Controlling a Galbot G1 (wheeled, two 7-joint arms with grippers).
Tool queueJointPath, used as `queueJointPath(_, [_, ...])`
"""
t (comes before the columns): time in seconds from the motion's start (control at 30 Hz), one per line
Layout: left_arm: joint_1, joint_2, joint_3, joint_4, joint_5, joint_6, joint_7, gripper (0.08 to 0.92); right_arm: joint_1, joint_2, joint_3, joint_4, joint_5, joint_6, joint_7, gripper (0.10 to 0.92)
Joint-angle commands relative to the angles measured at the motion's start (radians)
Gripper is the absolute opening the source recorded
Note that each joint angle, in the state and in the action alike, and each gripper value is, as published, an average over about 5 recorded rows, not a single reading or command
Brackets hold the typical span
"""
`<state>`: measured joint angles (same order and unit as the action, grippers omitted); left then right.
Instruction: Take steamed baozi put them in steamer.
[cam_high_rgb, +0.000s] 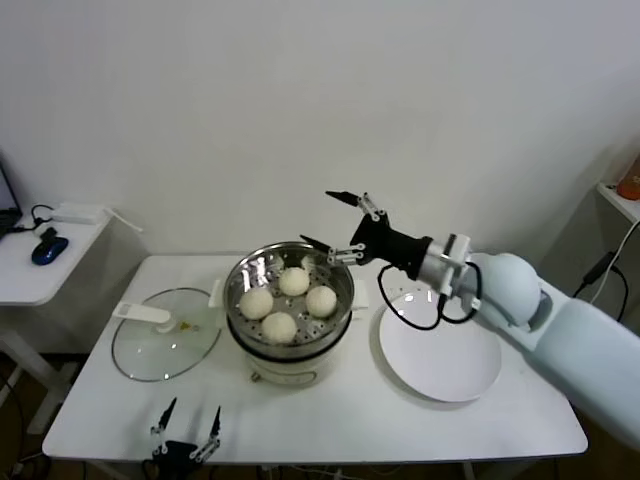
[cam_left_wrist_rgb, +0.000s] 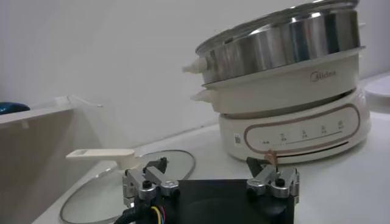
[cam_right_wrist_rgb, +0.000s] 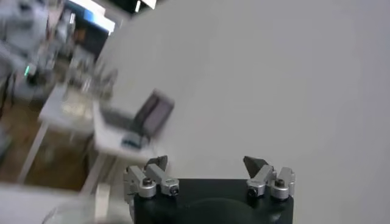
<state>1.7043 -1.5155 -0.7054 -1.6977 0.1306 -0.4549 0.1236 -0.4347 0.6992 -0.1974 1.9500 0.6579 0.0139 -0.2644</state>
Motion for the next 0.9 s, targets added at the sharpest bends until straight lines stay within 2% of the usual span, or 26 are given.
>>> queueJointPath(0.03, [0.004,-0.007,0.002,-0.004,0.013,-0.002,-0.001,0.823,-1.371,0.343,0.826,0.034,-0.222,0.372,-0.009,0.823])
queueJointPath(0.23, [0.013,-0.007,0.001,-0.006,0.011,-0.004,-0.003,0.823,-1.417,0.508,0.773,-0.015,-0.258,0.487,-0.027,0.823])
queueJointPath(0.4, [0.012,-0.003,-0.001,-0.002,0.008,-0.004,-0.003,0.823,-1.478,0.58,0.734,-0.042,-0.263,0.567,-0.041,0.823])
queueJointPath(0.57, [0.009,-0.001,-0.001,0.006,0.009,-0.005,-0.003,0.823,-1.516,0.631,0.705,-0.059,-0.25,0.625,-0.024,0.823])
queueJointPath(0.9, [0.016,0.001,-0.002,0.005,0.01,-0.007,-0.004,0.823,-1.521,0.658,0.693,-0.08,-0.238,0.626,0.061,0.823])
